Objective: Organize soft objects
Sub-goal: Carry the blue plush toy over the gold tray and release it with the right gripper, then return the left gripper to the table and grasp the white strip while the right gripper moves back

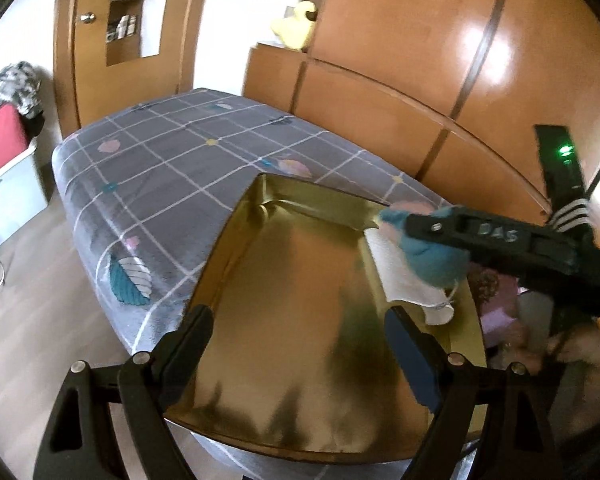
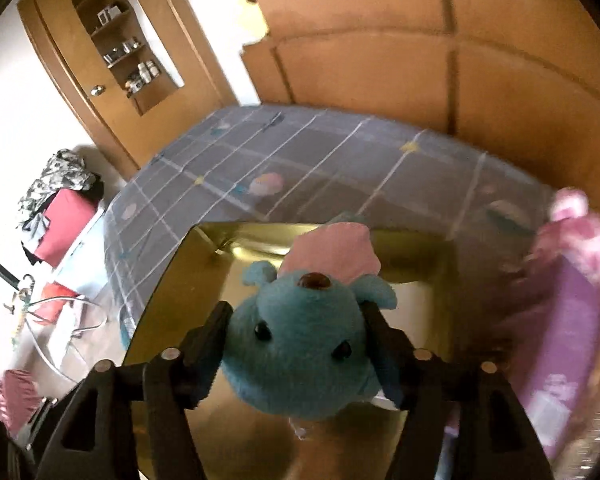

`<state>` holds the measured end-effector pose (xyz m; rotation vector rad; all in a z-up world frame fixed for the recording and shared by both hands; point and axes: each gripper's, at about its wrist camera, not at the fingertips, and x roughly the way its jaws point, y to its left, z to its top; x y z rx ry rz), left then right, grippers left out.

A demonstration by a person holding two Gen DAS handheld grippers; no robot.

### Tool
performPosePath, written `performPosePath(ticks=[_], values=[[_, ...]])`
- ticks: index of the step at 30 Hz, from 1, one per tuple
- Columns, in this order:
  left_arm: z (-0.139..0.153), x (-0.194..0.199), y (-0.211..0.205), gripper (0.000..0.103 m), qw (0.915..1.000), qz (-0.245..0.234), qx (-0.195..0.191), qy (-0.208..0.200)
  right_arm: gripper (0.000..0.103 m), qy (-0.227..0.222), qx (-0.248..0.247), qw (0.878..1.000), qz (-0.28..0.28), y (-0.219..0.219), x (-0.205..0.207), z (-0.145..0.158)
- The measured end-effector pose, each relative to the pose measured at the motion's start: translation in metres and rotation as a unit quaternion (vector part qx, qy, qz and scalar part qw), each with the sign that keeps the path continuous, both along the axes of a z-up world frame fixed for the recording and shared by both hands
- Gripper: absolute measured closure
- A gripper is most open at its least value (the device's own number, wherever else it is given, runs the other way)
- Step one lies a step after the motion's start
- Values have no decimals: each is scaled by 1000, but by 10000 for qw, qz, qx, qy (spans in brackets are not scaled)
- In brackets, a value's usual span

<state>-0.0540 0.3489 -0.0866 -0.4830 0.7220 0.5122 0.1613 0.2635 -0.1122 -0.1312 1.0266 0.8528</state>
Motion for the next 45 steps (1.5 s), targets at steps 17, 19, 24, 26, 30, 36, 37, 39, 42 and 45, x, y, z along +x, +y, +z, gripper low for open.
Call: performPosePath(ticks=[17,19,24,26,30,36,37,39,42,45], values=[[5,-3,-1,0,9999,59,160,-16,24,-336,-229,9992,-47,-19,-21,9],[10,-2,-7,0,9997,-22,247,-46,24,-520,-208,9983,-130,-29,-25,18],[23,-2,-24,0,9988,-247,388,-154,24,-999,-171,9944,-315,-57,-37,41],[27,-1,-31,0,9982,-317,485,-159,24,-1165,-175,9923,-379,-67,-41,47],[34,1,-45,0,9969,-461,611,-175,24,-1440,-102,9882,-506,-93,-49,61],[41,4,-70,0,9940,-737,786,-190,24,-1694,-24,9827,-752,-134,-59,74],[43,4,-74,0,9934,-790,811,-198,24,-1723,-21,9819,-784,-140,-60,75],[45,6,-82,0,9921,-871,876,-202,24,-1805,-23,9797,-871,-154,-62,79],[48,9,-93,0,9906,-980,936,-192,24,-1854,6,9774,-1019,-176,-63,82],[51,12,-106,0,9883,-1115,1025,-191,24,-1863,32,9753,-1190,-199,-63,83]])
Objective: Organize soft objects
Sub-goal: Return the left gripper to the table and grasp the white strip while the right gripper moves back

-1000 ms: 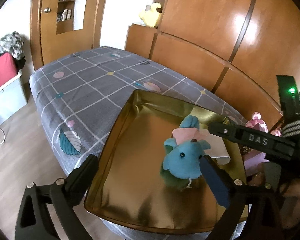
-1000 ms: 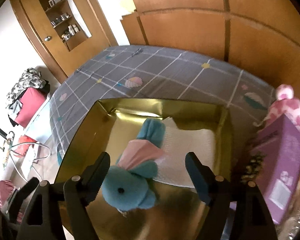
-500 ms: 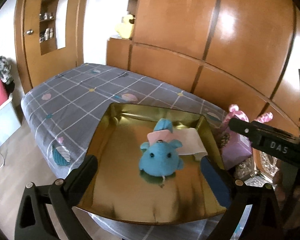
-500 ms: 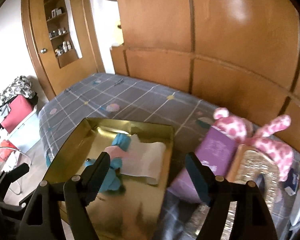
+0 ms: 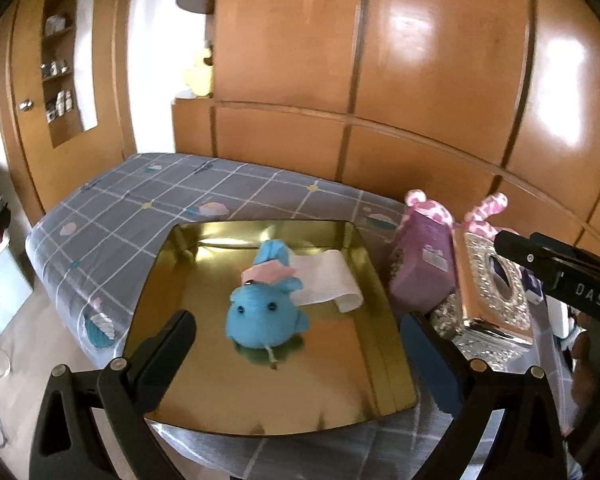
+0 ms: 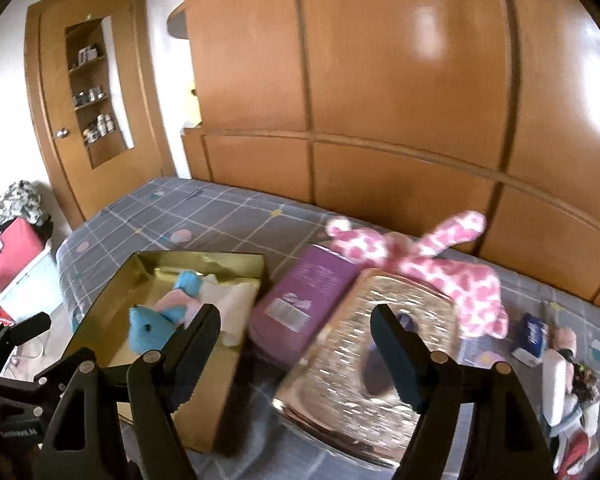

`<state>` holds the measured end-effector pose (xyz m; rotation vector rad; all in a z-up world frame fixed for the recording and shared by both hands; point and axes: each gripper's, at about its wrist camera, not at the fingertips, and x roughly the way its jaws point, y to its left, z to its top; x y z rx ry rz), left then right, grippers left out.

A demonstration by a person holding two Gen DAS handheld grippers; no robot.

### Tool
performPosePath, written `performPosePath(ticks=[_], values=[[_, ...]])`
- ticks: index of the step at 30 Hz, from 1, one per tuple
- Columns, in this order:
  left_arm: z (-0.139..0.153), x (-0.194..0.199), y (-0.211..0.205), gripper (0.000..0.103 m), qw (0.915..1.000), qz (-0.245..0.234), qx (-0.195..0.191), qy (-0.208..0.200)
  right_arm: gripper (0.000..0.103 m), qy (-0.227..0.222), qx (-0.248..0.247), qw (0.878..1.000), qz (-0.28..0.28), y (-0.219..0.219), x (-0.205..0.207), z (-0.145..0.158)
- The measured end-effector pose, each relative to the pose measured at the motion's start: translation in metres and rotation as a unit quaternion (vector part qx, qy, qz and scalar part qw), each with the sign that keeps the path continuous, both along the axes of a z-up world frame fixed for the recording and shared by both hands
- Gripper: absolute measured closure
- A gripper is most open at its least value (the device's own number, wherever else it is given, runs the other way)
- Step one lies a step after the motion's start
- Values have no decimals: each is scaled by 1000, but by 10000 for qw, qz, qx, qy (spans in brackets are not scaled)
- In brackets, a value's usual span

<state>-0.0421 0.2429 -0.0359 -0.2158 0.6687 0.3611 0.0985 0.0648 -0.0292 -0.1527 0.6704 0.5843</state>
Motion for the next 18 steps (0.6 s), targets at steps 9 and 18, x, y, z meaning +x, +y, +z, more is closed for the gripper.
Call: performPosePath(ticks=[9,18], values=[[12,11,-41,0,9981,-537,286,-32,24,-45,-8,9981,-610,-74,9,-1],[31,29,-93,0,9877,-1447,502,-300,24,42,-130,9799,-1992,-206,30,-8]])
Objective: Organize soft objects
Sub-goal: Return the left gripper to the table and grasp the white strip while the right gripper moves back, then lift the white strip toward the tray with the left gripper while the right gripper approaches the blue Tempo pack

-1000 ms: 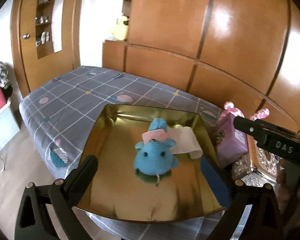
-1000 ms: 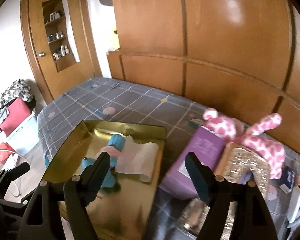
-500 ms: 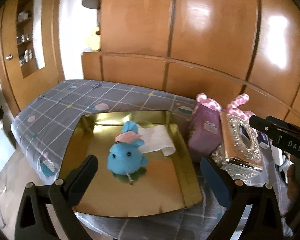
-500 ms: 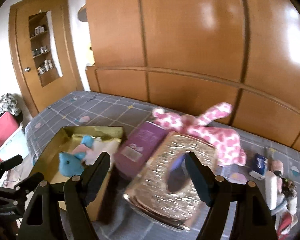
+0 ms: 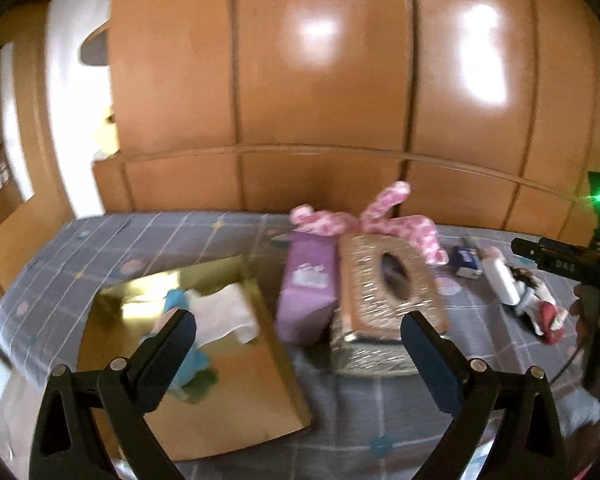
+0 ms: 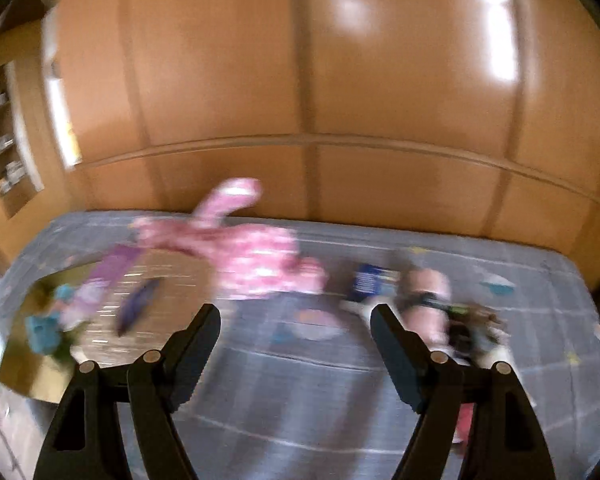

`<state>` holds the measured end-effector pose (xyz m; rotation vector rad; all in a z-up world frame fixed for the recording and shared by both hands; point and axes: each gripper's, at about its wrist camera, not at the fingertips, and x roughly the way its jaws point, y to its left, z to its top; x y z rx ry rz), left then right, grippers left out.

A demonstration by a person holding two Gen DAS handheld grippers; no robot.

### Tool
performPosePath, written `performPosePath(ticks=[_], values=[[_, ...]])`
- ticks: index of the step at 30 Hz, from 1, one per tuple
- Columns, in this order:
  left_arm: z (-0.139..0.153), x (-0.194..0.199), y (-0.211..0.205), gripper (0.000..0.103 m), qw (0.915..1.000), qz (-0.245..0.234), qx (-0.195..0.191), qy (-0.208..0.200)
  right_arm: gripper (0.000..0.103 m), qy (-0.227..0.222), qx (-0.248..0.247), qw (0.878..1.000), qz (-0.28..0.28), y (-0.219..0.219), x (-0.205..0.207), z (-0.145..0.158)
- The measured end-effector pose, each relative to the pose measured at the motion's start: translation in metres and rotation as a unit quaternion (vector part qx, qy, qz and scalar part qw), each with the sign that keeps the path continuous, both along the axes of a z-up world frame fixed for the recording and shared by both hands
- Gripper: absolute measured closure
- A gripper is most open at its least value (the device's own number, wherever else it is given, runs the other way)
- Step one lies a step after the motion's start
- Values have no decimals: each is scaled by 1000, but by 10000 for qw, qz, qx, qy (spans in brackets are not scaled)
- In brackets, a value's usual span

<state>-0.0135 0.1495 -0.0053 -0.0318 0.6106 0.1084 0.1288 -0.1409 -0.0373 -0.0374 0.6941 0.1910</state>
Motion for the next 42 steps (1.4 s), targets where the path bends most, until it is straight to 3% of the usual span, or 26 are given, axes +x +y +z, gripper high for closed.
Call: performPosePath(ticks=[7,11,15,22,24,28,35,37,39,41,42], values=[[15,27,-51,0,9965,-833,45,-4,24,224,-162,9911,-1299,-112,17,-26],[13,49,-87,0,9918,-1248,96,241,24,451,20,9817,-1851,-166,15,-52],[3,82,-120,1,9857,-1508,-69,750,24,743,381,9729,-2157,-194,14,-65],[-17,136,-175,4,9752,-1794,-216,1281,24,756,1093,9674,-2155,-205,13,-59],[-25,149,-191,16,9719,-1894,-231,1377,24,787,1287,9644,-2174,-208,10,-59],[-47,173,-219,21,9595,-2056,-633,1819,24,832,1411,9608,-2236,-212,11,-60],[-80,210,-259,24,9424,-2060,-1436,2208,24,717,1349,9661,-2082,-205,8,-52],[-91,221,-267,30,9396,-1993,-1561,2303,24,691,1370,9661,-2075,-206,8,-51],[-101,233,-274,48,9388,-1883,-1678,2347,24,710,1451,9647,-2080,-207,8,-52],[-108,241,-278,55,9402,-1787,-1694,2352,24,755,1509,9638,-2064,-208,9,-53],[-114,249,-280,65,9381,-1741,-1772,2414,24,783,1523,9637,-2050,-208,10,-54]])
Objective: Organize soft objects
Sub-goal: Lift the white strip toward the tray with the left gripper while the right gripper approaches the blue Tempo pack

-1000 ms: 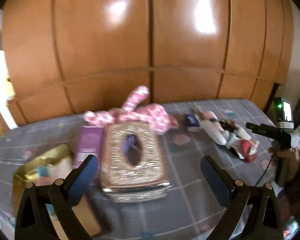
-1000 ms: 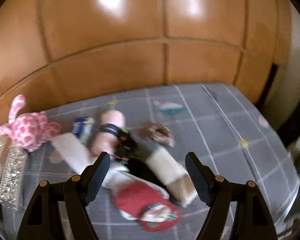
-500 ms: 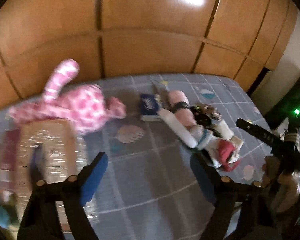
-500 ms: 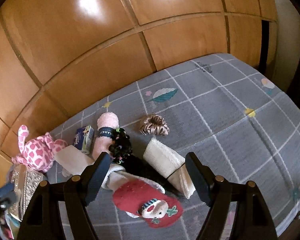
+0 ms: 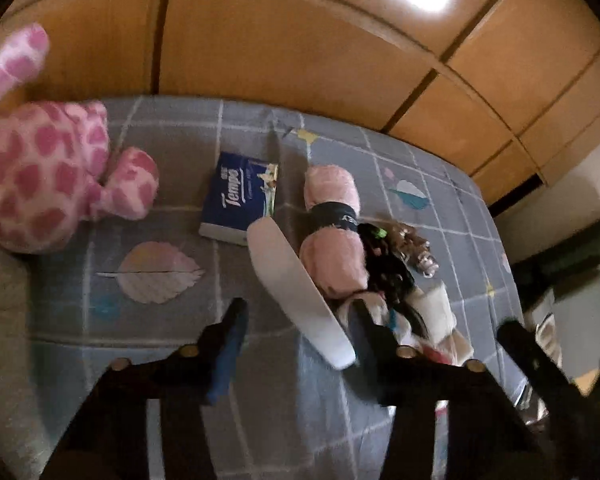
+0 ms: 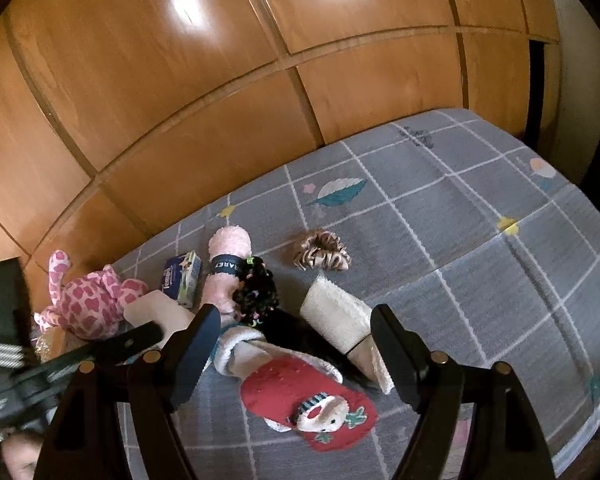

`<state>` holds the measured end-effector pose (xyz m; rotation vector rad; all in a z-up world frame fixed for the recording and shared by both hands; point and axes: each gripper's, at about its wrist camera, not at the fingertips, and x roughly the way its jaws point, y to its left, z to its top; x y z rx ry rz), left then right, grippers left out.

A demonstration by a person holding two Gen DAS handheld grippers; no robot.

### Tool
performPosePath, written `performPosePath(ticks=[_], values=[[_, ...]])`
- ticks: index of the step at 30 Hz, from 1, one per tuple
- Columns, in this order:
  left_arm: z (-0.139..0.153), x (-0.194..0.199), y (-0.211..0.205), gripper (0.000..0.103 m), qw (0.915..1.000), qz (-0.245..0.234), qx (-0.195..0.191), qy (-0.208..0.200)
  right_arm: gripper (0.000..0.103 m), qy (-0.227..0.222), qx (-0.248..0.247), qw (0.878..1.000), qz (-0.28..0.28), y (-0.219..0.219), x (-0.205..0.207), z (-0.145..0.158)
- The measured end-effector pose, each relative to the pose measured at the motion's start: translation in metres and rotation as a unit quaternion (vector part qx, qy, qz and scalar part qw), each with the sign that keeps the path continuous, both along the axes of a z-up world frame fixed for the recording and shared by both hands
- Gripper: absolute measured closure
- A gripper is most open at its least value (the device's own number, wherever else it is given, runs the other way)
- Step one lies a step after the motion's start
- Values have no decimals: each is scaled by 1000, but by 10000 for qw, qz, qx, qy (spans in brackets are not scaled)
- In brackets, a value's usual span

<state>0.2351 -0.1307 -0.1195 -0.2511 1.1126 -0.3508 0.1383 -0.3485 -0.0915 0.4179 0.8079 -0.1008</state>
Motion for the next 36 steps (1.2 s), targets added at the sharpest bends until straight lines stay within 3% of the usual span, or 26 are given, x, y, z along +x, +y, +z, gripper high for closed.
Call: performPosePath(ticks=[2,6,17,22,29,36], values=[[-8,8,0,79,9998,109,-118,137,24,15,-11,10000,37,2,1,-1],[-7,4,5,81,9991,33,-418,-19,24,15,-127,9999,57,4,2,-1],[22,-44,30,81,9959,-505,259,-704,24,217,-132,9989,387,17,9,-9],[31,-38,44,81,9946,-510,412,-803,24,283,-109,9972,688,35,13,-16],[71,-11,75,81,9922,-171,331,-1191,24,405,-158,9928,1112,71,42,-18],[116,18,146,81,9848,522,311,-1626,24,627,-481,9844,1570,123,106,-26]])
